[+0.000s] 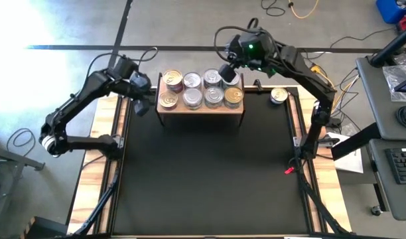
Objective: Stack canned seafood by type on shelf
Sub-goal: Adjust the bottom blue pink tuna can on the shelf
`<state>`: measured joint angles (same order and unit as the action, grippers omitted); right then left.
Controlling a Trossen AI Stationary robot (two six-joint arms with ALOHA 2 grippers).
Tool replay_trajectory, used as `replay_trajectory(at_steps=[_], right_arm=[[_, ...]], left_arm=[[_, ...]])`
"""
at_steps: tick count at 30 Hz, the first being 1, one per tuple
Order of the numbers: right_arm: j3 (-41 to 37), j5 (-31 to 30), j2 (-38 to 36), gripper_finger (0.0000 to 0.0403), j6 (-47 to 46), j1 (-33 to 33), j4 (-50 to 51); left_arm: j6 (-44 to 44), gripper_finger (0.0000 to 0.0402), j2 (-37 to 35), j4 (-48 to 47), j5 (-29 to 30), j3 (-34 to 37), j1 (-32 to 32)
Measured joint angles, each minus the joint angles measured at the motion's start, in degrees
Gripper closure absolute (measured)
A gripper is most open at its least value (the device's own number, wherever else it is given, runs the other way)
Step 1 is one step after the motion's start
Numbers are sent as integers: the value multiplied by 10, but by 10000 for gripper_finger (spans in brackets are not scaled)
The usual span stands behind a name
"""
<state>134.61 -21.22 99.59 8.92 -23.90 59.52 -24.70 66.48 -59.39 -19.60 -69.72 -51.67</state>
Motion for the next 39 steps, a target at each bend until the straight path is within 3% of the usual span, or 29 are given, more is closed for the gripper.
replay_trajectory(at_steps=[3,8,10,18,30,35,39], right_arm=[[0,2,-8,390,-8,0,-2],[0,2,0,390,2,0,-1],[0,2,3,390,1,0,2],[0,1,3,390,-17,-10,39],[0,2,3,390,-30,-9,54],[0,2,3,390,-32,-15,113],[-5,2,3,390,-84,-34,157]], left_arm=[[15,215,-10,14,6,9,29],[48,362,-9,107,5,32,57],[57,389,-4,132,6,48,58],[75,399,34,159,7,83,59],[73,400,70,203,-16,82,64],[76,400,54,186,-43,84,65],[95,398,16,183,-68,85,65]])
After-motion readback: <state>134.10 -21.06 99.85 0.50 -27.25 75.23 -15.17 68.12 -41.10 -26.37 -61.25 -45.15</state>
